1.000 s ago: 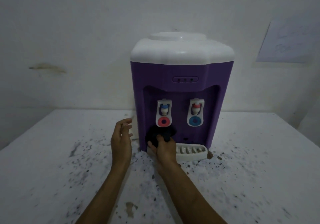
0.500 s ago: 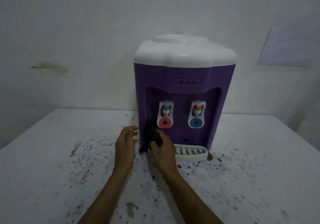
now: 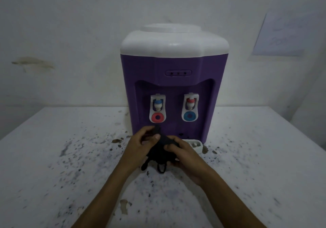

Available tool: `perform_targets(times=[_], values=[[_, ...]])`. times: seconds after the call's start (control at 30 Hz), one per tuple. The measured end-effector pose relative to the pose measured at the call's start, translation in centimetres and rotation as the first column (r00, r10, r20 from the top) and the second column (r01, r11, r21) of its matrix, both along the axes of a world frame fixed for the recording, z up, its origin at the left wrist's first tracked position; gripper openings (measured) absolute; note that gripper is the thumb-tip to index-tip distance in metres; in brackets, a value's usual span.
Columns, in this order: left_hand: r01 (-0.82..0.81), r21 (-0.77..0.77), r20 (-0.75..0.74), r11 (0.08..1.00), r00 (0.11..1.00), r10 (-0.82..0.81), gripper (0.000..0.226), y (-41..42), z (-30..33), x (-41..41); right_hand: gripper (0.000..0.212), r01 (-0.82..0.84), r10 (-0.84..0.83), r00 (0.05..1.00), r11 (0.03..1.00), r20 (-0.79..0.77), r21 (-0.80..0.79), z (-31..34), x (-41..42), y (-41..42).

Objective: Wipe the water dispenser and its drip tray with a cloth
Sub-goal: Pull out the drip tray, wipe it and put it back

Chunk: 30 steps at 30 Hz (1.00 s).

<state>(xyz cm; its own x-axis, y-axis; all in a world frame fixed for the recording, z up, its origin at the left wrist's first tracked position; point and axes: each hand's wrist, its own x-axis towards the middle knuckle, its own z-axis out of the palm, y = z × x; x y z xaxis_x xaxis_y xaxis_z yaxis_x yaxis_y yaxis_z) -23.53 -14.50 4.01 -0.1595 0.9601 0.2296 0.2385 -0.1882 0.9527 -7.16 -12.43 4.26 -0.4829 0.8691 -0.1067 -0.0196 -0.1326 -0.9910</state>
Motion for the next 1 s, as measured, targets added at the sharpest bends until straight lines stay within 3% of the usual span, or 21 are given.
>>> perform_targets(times=[0.13,0.23,0.37,0.5,0.67,0.77,0.9,1.0], values=[[0.149,-0.087,0.067,0.985,0.987,-0.143,0.038,-0.3,0.0,1.3,0.025,-0.017,0.016,0.999,1.0,0.05,0.026,-0.1,2.9,0.2],[0.197,-0.086,0.09,0.977,0.978,-0.19,0.026,-0.5,-0.1,1.7,0.034,-0.045,0.045,0.997,0.999,0.064,-0.002,-0.3,4.9,0.4],[0.188,-0.064,0.179,0.98,0.968,-0.174,0.011,-0.5,-0.4,2.5,0.027,-0.031,0.027,0.993,0.999,0.117,0.034,-0.1,6.8,0.3],[0.207,-0.099,0.198,0.973,0.963,-0.184,0.012,-0.2,-0.6,3.1,0.031,0.03,-0.031,0.999,0.999,-0.015,-0.01,-0.3,7.4,0.1],[0.25,-0.17,-0.118,0.953,0.955,-0.272,0.015,0.0,-1.5,3.4,0.04,0.108,-0.194,0.943,0.947,-0.271,-0.303,-1.2,7.9,-0.7],[0.103,-0.121,-0.273,0.987,0.953,-0.133,0.016,0.6,-2.7,2.3,0.037,0.084,-0.306,0.852,0.88,-0.424,-0.467,-1.5,9.0,-0.8],[-0.02,0.077,-0.632,0.997,0.773,0.064,0.031,2.1,-4.2,-0.1,0.038,0.145,-0.359,0.831,0.877,-0.425,-0.458,-2.1,10.1,0.1],[-0.011,0.119,-0.751,0.993,0.653,0.098,0.042,2.7,-4.5,-1.1,0.036,0.26,-0.372,0.86,0.908,-0.348,-0.329,-2.2,10.1,0.9]])
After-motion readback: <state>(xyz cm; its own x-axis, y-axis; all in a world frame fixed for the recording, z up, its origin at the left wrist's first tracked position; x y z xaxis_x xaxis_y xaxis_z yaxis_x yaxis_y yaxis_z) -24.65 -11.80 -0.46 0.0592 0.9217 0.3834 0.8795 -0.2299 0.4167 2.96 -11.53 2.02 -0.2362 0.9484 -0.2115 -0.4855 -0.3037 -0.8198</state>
